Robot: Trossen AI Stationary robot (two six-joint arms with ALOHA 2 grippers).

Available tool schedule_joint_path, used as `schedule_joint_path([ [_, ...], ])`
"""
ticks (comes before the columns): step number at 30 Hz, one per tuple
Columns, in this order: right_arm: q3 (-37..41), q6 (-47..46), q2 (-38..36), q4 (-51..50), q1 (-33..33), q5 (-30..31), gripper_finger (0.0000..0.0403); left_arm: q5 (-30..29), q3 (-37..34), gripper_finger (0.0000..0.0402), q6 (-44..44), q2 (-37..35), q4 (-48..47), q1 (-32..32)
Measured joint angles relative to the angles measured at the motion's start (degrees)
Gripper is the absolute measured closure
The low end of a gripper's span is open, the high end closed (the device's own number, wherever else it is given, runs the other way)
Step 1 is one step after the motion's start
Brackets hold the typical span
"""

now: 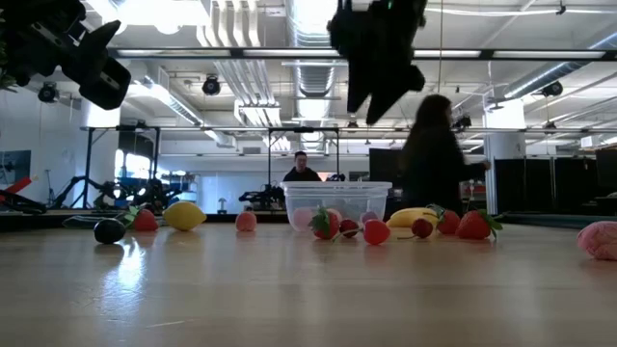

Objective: Pick and placing Produce into tupperware
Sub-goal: Put the yellow banana into the transparent bin

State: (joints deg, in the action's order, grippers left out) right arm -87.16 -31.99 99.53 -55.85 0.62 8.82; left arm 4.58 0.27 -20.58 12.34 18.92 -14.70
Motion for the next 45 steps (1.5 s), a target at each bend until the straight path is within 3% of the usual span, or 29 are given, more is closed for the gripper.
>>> schedule_joint_path([
  [8,5.1,0.6,-0.1,-1.9,19.4,2.4,0.0159,0.0,0.0,0.0246,0.0,0.0,0.0,0.0],
  [13,10.1,1.0,-0.1,-2.4,25.4,1.7,0.0156,0.0,0.0,0.0246,0.0,0.0,0.0,0.0],
  [22,14.3,6.1,0.0,2.3,26.9,0.3,0.0146,0.1,0.0,0.0246,0.0,0.0,0.0,0.0],
  [35,14.5,13.1,6.1,4.3,29.9,2.0,0.0085,0.3,0.0,0.0246,0.0,0.0,0.0,0.0],
  [45,14.9,18.6,7.7,6.4,32.8,-1.5,0.009,0.2,0.0,0.0246,0.0,0.0,0.0,0.0],
])
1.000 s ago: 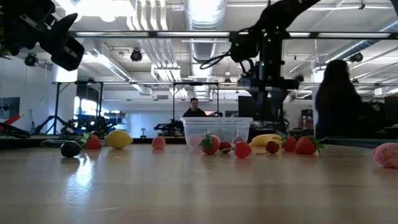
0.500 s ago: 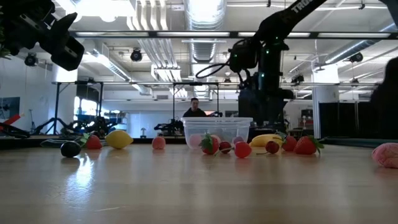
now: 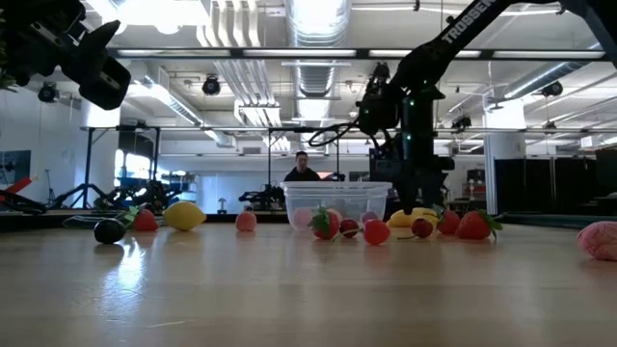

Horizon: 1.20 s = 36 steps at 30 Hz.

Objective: Pick and placing Produce into tupperware
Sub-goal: Put the yellow banana into the transparent bin

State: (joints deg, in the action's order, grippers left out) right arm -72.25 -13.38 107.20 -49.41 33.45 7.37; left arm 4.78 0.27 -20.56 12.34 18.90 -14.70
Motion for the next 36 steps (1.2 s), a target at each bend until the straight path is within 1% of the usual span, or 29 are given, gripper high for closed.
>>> schedule_joint_path([
  [4,1.1,0.5,0.0,1.4,0.6,-2.8,0.0099,0.0,0.0,0.0246,0.0,0.0,0.0,0.0],
  [10,2.1,1.4,0.0,5.6,0.7,-3.1,0.0104,-0.2,0.0,0.0246,0.0,0.0,0.0,0.0],
  [15,2.3,1.4,0.0,6.6,1.4,-3.0,0.0114,-0.2,0.0,0.0246,0.0,0.0,0.0,0.0],
  [21,4.3,0.0,0.0,6.5,2.9,-3.1,0.0139,-0.2,0.0,0.0246,0.0,0.0,0.0,0.0],
  [27,5.2,-0.3,0.0,6.6,2.8,-3.3,0.0164,-0.1,0.0,0.0246,0.0,0.0,0.0,0.0],
  [36,5.2,-1.2,0.0,6.7,2.9,-3.5,0.0221,-0.1,0.0,0.0246,0.0,0.0,0.0,0.0],
])
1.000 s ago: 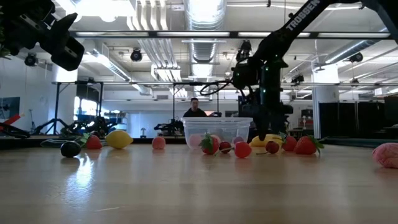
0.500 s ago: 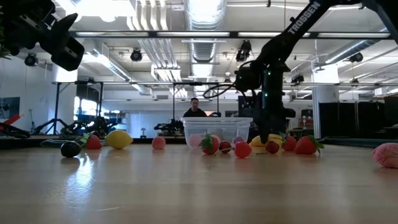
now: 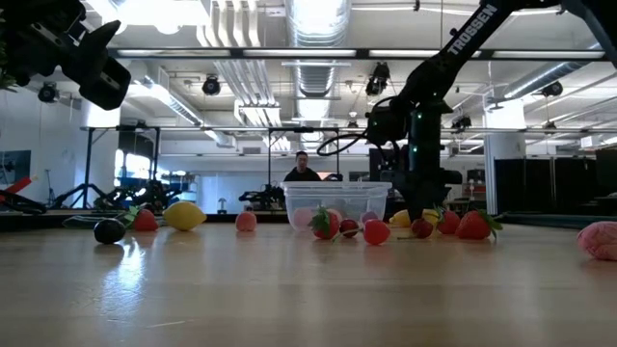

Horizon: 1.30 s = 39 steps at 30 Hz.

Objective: Pick and placing Produce into tupperware
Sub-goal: Put the yellow banana into the transparent bin, then put the pink peach into the transparent bin

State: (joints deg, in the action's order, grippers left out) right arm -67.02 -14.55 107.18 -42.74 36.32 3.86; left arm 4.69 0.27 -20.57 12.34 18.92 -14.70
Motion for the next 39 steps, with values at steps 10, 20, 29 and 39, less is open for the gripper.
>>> schedule_joint_path([
  [10,-0.7,-2.0,-2.1,-2.3,0.0,-4.9,0.0268,0.1,0.0,0.0246,0.0,0.0,0.0,0.0],
  [20,-8.6,-5.2,-14.0,-6.1,-2.5,-12.9,0.0246,0.1,0.0,0.0246,0.0,0.0,0.0,0.0],
  [29,-17.4,-7.2,-6.2,-5.8,-7.9,-13.1,0.0247,-0.2,0.0,0.0246,0.0,0.0,0.0,0.0],
  [39,-24.7,-8.0,2.4,-6.6,-10.6,-12.8,0.0176,-0.1,0.0,0.0246,0.0,0.0,0.0,0.0],
])
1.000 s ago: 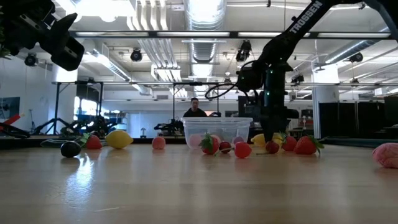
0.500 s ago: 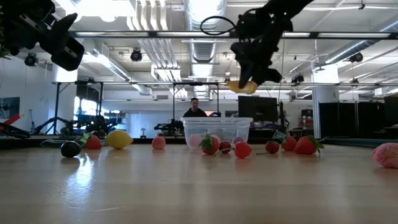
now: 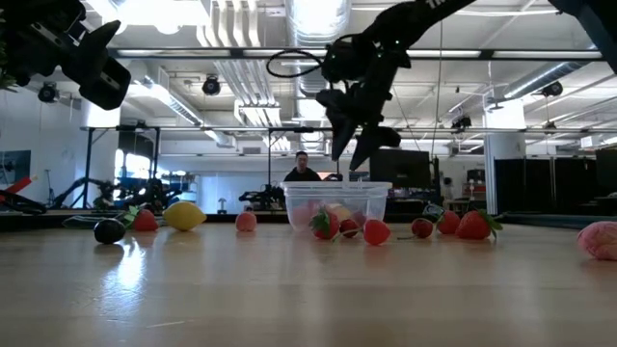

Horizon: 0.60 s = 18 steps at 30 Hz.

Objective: Pick and placing Produce into tupperware
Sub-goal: Put the pink peach into the transparent bin

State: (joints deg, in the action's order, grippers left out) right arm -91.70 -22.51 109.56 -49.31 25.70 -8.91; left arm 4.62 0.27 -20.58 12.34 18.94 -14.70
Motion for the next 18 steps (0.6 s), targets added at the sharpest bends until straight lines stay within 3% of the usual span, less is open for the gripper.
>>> schedule_joint_path([
  [4,-2.6,-0.6,-1.1,-1.8,2.2,2.4,0.0147,0.1,0.0,0.0246,0.0,0.0,0.0,0.0],
  [9,-5.1,-3.7,-1.3,-10.5,11.0,3.0,0.0139,0.2,0.0,0.0246,0.0,0.0,0.0,0.0],
  [15,-1.3,-11.7,-1.3,-10.6,18.9,-5.9,0.0147,0.2,0.0,0.0246,0.0,0.0,0.0,0.0],
  [18,1.1,-15.7,-1.2,-7.8,19.7,-6.4,0.0147,0.2,0.0,0.0246,0.0,0.0,0.0,0.0],
])
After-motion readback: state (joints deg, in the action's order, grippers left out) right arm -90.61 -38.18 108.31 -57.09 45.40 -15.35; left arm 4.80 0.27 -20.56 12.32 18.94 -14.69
